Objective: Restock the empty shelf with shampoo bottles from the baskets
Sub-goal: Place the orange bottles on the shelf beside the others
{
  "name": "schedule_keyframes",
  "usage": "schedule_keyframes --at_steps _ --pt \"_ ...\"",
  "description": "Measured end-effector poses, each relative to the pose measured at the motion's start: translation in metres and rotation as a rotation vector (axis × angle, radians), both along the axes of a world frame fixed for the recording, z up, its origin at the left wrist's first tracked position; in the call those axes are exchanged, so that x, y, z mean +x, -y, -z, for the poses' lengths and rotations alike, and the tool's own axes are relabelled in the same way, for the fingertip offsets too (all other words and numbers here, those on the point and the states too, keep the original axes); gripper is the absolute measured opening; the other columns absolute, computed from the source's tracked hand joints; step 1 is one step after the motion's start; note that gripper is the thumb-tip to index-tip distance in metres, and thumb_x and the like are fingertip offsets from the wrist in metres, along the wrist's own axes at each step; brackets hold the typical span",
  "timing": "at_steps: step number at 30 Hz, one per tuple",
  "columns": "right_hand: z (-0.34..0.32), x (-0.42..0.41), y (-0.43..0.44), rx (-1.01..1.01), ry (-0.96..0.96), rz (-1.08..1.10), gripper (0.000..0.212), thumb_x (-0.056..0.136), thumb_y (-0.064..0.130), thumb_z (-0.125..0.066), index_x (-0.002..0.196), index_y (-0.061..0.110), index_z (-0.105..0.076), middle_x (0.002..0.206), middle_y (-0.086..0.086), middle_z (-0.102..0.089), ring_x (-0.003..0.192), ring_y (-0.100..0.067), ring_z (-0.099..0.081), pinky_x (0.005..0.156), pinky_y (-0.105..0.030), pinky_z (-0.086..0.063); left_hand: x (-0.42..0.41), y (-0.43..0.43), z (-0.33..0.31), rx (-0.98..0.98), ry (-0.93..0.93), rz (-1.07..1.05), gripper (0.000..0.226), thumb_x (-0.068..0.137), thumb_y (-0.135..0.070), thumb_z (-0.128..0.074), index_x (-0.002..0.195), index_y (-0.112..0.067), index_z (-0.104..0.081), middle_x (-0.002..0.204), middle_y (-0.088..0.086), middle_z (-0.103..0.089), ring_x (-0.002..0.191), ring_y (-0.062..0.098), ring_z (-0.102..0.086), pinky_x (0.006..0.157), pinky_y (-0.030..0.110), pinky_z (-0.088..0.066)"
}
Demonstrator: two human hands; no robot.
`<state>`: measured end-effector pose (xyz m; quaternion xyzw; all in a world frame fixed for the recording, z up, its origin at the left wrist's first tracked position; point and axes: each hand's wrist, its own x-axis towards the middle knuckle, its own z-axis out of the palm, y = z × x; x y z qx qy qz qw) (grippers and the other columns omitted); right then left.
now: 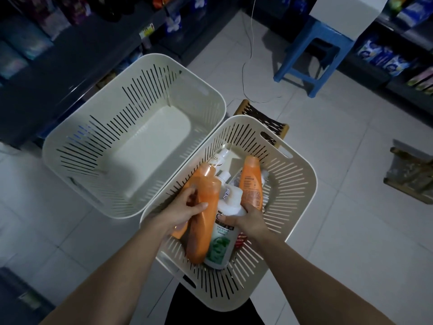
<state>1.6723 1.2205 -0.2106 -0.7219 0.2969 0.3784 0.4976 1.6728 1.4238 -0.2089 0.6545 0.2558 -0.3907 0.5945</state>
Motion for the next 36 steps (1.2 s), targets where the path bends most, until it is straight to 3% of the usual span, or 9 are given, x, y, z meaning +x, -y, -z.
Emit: schedule_keyframes --at_steps 2,6,10,15,18,24,27,29,36 --pt "-0.002 0.001 0.002 0.000 0.009 -0.010 0.078 0.057 0.022 -0.095 0.124 0.011 -0.058 0.108 0.000 -0.070 0.096 -0.020 -0.068 0.087 -0.040 -0.058 -0.001 0.006 -0.001 0.027 0.048 -0.020 0.062 0.086 -0.017 -0.071 0.138 -0.017 -0.037 0.128 -0.001 -0.049 0.114 0.016 -0.048 0.088 0.030 -0.043" --pt "-0.003 -0.003 -0.001 -0.052 0.062 -0.016 0.088 0.054 0.025 -0.095 0.129 0.013 -0.051 0.113 0.000 -0.064 0.104 -0.023 -0.063 0.088 -0.042 -0.056 -0.001 0.005 0.000 -0.035 0.040 -0.076 0.064 0.078 -0.008 -0.077 0.128 -0.023 -0.041 0.130 0.003 -0.057 0.119 0.021 -0.055 0.098 0.040 -0.046" --pt "-0.005 -0.006 -0.004 -0.050 0.101 0.002 0.107 0.035 0.042 -0.092 0.130 0.015 -0.051 0.117 -0.002 -0.064 0.104 -0.025 -0.063 0.089 -0.048 -0.056 0.005 0.002 -0.012 -0.018 0.070 0.081 0.057 0.075 -0.021 -0.081 0.125 -0.028 -0.054 0.121 -0.001 -0.065 0.113 0.021 -0.060 0.101 0.045 -0.047" --pt "-0.015 -0.009 -0.002 0.001 0.183 0.015 0.085 0.050 0.026 -0.096 0.123 0.016 -0.054 0.114 -0.002 -0.066 0.102 -0.024 -0.066 0.087 -0.048 -0.058 0.003 -0.003 -0.033 0.044 0.280 0.172 0.047 0.077 -0.033 -0.077 0.115 -0.045 -0.052 0.118 -0.009 -0.065 0.112 0.015 -0.061 0.100 0.045 -0.047" --pt "-0.029 -0.003 -0.003 0.033 0.271 -0.007 0.075 0.052 0.025 -0.096 0.116 0.021 -0.057 0.108 0.004 -0.068 0.101 -0.021 -0.067 0.086 -0.046 -0.058 -0.004 -0.006 -0.052 0.149 0.404 0.152 0.042 0.085 -0.031 -0.071 0.120 -0.040 -0.052 0.121 -0.008 -0.063 0.114 0.014 -0.059 0.102 0.042 -0.046" --pt "-0.072 0.015 -0.009 0.082 0.463 -0.154 0.070 0.054 0.022 -0.095 0.115 0.022 -0.062 0.108 0.004 -0.068 0.102 -0.019 -0.065 0.082 -0.037 -0.058 -0.026 -0.011 -0.105 0.221 0.514 -0.118 0.052 0.077 -0.045 -0.071 0.121 -0.033 -0.047 0.122 -0.007 -0.062 0.114 0.014 -0.059 0.100 0.045 -0.048" --pt "-0.099 0.025 -0.016 0.091 0.543 -0.232 0.078 0.045 0.038 -0.094 0.116 0.027 -0.063 0.107 0.008 -0.069 0.101 -0.017 -0.066 0.083 -0.040 -0.059 -0.041 -0.017 -0.133 0.261 0.559 -0.269 0.051 0.084 -0.029 -0.073 0.126 -0.022 -0.046 0.121 -0.003 -0.061 0.114 0.016 -0.058 0.100 0.040 -0.047" --pt "-0.117 0.031 -0.022 0.136 0.574 -0.279 0.082 0.040 0.045 -0.090 0.116 0.029 -0.064 0.107 0.007 -0.071 0.101 -0.018 -0.067 0.084 -0.045 -0.059 -0.052 -0.024 -0.156 0.267 0.612 -0.351 0.063 0.076 -0.038 -0.076 0.129 -0.019 -0.047 0.121 -0.001 -0.063 0.114 0.017 -0.060 0.098 0.040 -0.049" --pt "-0.189 0.036 -0.054 0.309 0.753 -0.492 0.056 0.053 0.028 -0.092 0.104 0.027 -0.067 0.100 0.006 -0.072 0.095 -0.018 -0.067 0.081 -0.042 -0.058 -0.105 -0.047 -0.225 0.433 0.724 -0.678 0.044 0.059 -0.030 -0.088 0.097 -0.023 -0.067 0.097 -0.004 -0.071 0.088 0.008 -0.068 0.078 0.026 -0.054"
